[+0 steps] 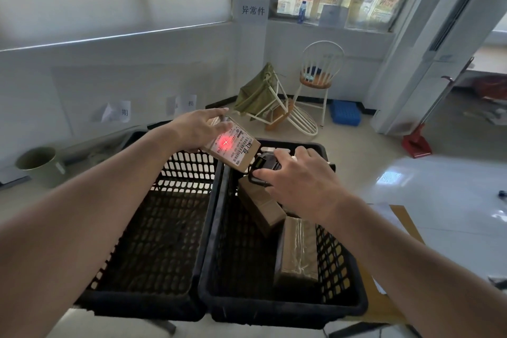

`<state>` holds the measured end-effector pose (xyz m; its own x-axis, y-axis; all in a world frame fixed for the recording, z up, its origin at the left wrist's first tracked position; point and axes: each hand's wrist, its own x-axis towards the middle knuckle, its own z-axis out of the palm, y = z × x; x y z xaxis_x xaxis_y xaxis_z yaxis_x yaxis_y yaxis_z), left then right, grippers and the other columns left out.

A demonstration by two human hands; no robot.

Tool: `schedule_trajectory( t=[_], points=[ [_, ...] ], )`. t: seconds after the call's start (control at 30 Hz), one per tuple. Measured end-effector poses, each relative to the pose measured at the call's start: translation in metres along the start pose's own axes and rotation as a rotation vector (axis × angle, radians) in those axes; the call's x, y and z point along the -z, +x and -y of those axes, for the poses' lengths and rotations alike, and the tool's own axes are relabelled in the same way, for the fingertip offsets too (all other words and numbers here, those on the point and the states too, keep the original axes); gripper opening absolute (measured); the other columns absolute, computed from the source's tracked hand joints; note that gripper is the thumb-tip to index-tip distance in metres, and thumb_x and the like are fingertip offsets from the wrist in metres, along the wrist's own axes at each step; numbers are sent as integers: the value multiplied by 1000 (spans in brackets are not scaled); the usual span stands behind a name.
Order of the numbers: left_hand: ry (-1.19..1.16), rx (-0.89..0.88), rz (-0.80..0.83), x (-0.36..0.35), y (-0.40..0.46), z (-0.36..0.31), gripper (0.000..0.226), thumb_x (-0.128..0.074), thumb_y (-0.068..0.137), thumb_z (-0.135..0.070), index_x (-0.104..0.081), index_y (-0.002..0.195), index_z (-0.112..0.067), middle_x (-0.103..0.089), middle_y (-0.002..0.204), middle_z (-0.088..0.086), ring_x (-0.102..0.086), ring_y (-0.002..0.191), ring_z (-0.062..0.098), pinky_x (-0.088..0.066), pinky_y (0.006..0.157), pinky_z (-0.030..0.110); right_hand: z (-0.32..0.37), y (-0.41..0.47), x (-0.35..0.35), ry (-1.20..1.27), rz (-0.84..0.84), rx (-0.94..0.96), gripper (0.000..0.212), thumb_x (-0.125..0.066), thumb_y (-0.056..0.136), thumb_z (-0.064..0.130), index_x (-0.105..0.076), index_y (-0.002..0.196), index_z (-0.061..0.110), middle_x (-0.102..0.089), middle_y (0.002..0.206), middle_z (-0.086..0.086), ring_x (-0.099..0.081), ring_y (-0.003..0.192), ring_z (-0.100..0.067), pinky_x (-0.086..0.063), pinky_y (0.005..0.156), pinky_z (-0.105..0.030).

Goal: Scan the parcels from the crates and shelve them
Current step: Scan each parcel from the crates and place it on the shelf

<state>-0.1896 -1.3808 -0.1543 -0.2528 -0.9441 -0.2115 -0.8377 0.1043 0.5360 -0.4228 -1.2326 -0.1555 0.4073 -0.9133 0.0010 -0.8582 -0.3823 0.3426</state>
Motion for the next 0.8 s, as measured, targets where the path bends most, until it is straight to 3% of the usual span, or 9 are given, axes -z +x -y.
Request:
schedule_trajectory(
  t=[0.1,0.27,0.37,0.47,0.6,0.67,0.73,0.8],
  points=[
    [14,2,-19,2,-2,0,56,-46,100,-72,-33,153,-62,-64,120,-1,-71,94,23,-66,80,42,6,-1,4,-2,7,10,53,-57,108,44,-38,157,45,-51,149,-15,-57,117,-36,-48,97,-47],
    [16,-3,-17,2,-3,6,56,-44,98,-76,-34,152,-63,-68,119,0,-71,96,24,-66,82,44,12,-3,13,-11,45,19,48,-49,111,47,-38,158,45,-47,154,-16,-56,122,-38,-47,103,-48],
    [-9,-6,-38,0,-7,4,54,-42,101,-72,-36,153,-56,-69,112,0,-72,93,26,-66,76,40,9,-5,12,60,71,-13,50,-46,110,50,-35,159,47,-46,155,-13,-54,126,-37,-47,107,-48],
    [-120,-8,-69,-2,-13,2,44,-39,106,-65,-43,144,-43,-69,107,4,-70,83,26,-64,72,43,4,-5,-1,433,3,-134,50,-46,109,52,-38,158,48,-52,151,-6,-58,124,-32,-50,105,-48],
    [-336,16,-135,-4,-23,4,50,-35,104,-68,-45,131,-28,-70,111,8,-72,90,26,-63,85,49,7,5,-23,1016,-219,-423,44,-53,110,41,-52,153,40,-65,127,3,-63,113,-17,-49,91,-32],
    [-470,39,-147,-5,-31,4,45,-38,104,-67,-47,124,-28,-71,113,10,-73,95,29,-63,87,48,9,13,-24,1297,-245,-523,40,-52,111,38,-54,151,41,-67,110,10,-64,87,-7,-48,77,-25],
    [-614,67,-138,-7,-42,1,39,-44,103,-66,-49,118,-30,-71,116,12,-75,99,33,-64,87,53,11,22,-23,1543,-257,-588,38,-50,112,36,-53,149,43,-68,103,4,-57,70,-10,-52,66,-32],
    [-738,97,-132,-10,-53,-2,36,-50,103,-61,-50,118,-29,-70,119,13,-74,103,35,-63,88,54,13,33,-22,1682,-310,-638,39,-48,113,35,-50,151,44,-63,118,2,-62,89,-17,-59,82,-40]
  ],
)
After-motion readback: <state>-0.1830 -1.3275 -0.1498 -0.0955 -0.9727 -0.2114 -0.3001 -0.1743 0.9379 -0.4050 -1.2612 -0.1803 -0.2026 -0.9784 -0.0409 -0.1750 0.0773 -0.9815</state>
